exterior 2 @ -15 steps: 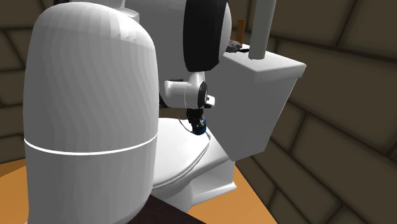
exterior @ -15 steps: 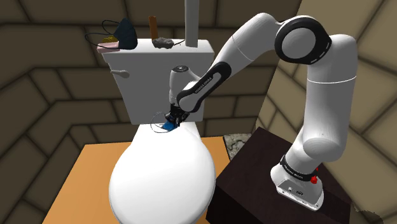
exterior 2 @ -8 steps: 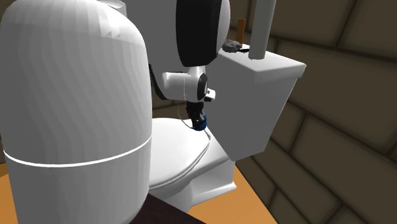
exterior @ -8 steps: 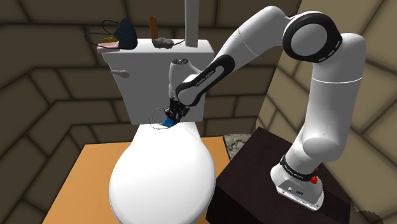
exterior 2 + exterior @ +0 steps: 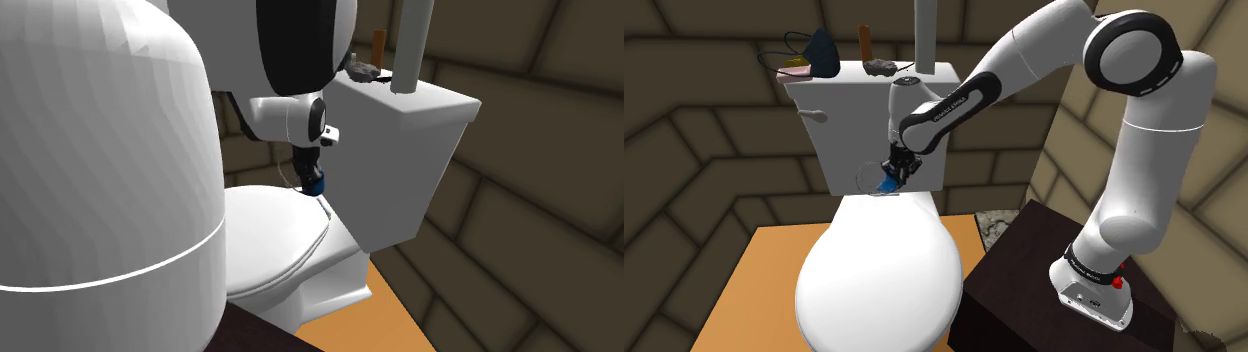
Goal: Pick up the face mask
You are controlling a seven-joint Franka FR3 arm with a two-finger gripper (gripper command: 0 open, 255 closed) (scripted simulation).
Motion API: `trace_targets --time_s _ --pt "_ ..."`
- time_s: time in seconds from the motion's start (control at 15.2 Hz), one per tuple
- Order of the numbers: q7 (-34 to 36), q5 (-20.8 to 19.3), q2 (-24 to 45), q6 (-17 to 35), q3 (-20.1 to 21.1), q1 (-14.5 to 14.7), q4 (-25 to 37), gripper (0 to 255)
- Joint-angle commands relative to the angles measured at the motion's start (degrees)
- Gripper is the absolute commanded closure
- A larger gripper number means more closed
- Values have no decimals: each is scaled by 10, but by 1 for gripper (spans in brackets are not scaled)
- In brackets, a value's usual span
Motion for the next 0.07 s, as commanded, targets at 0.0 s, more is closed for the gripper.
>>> trace_targets --time_s 0.0 --pt "-1 1 -3 -5 0 -1 2 255"
